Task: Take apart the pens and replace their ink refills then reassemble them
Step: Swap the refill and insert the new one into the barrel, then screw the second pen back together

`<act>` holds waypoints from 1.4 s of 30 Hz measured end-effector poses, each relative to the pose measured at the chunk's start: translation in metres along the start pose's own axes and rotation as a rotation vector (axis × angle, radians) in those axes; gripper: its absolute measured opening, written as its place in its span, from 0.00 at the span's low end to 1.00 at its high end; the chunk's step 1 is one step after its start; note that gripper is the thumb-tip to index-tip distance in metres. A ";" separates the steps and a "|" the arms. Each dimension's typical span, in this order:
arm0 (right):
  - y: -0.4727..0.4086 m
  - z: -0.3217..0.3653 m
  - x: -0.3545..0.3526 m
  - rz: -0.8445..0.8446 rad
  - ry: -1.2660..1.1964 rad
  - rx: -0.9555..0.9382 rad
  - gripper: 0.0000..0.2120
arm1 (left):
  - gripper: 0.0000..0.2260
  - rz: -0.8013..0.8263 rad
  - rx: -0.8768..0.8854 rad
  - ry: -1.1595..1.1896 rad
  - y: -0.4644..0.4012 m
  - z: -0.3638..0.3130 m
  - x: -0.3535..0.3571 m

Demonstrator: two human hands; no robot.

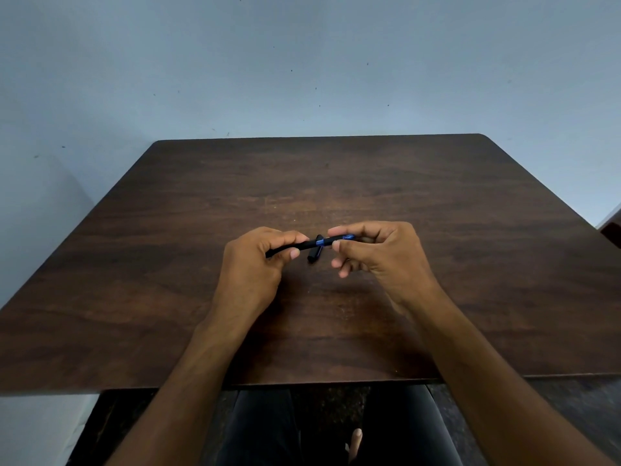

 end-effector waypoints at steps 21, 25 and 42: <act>-0.001 -0.004 0.000 0.009 -0.033 0.016 0.07 | 0.13 0.009 0.043 -0.012 0.001 0.000 0.003; -0.001 -0.005 0.002 0.002 -0.021 0.019 0.05 | 0.13 -0.004 0.043 -0.002 0.001 0.002 0.002; 0.000 -0.006 -0.007 -0.045 0.155 0.047 0.13 | 0.13 -0.033 0.022 -0.003 0.004 0.001 0.000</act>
Point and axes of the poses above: each hand's wrist, its own y-axis away from the middle knuckle, its own x-axis out of the palm, z = x × y, the point moved 3 cm from there along -y, towards the middle knuckle, and after that the axes turned 5 degrees about z, right-handed, at the moved point
